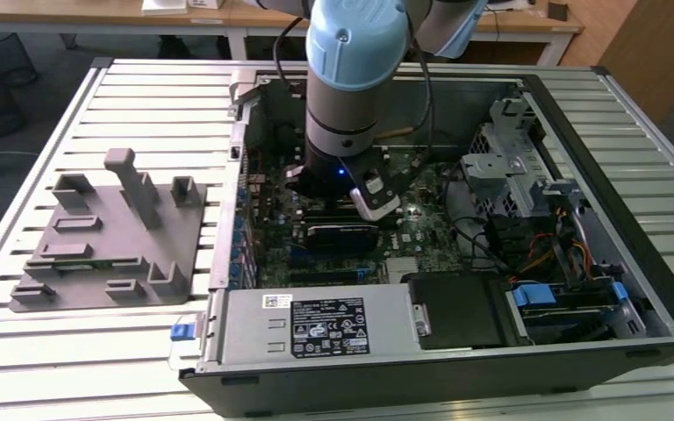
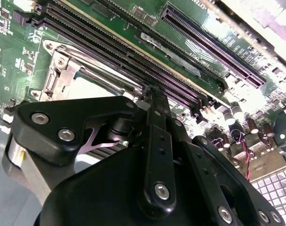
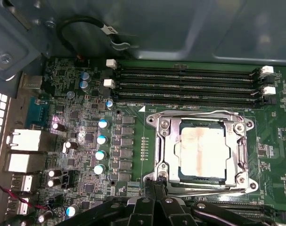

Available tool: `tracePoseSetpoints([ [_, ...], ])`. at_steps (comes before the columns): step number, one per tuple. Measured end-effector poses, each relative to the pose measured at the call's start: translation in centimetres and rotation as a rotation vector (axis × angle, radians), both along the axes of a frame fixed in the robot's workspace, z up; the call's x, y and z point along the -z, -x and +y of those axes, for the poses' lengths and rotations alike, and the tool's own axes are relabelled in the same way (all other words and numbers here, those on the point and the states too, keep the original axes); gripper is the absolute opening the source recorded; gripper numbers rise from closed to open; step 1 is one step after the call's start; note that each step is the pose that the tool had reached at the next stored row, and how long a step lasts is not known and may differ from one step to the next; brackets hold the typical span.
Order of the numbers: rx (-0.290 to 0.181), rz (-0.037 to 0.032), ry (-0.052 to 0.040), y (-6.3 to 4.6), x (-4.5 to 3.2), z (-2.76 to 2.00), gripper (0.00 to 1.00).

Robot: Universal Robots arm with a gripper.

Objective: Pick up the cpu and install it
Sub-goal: 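Install the second cpu locking lever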

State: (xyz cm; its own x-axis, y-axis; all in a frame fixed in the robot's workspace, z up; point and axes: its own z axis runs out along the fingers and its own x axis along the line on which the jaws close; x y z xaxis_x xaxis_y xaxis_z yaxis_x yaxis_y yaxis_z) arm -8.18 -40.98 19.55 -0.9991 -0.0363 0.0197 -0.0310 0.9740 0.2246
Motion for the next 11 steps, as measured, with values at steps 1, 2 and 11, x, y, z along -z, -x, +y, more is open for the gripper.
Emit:
tracePoseSetpoints([
  [1, -0.001, 0.0001, -0.0009, 0.02, 0.00, 0.00, 0.11],
  [2, -0.001, 0.0002, -0.0013, 0.03, 0.01, 0.00, 0.11],
  [11, -0.003, 0.0000, -0.0019, 0.04, -0.31, -0.01, 0.11],
])
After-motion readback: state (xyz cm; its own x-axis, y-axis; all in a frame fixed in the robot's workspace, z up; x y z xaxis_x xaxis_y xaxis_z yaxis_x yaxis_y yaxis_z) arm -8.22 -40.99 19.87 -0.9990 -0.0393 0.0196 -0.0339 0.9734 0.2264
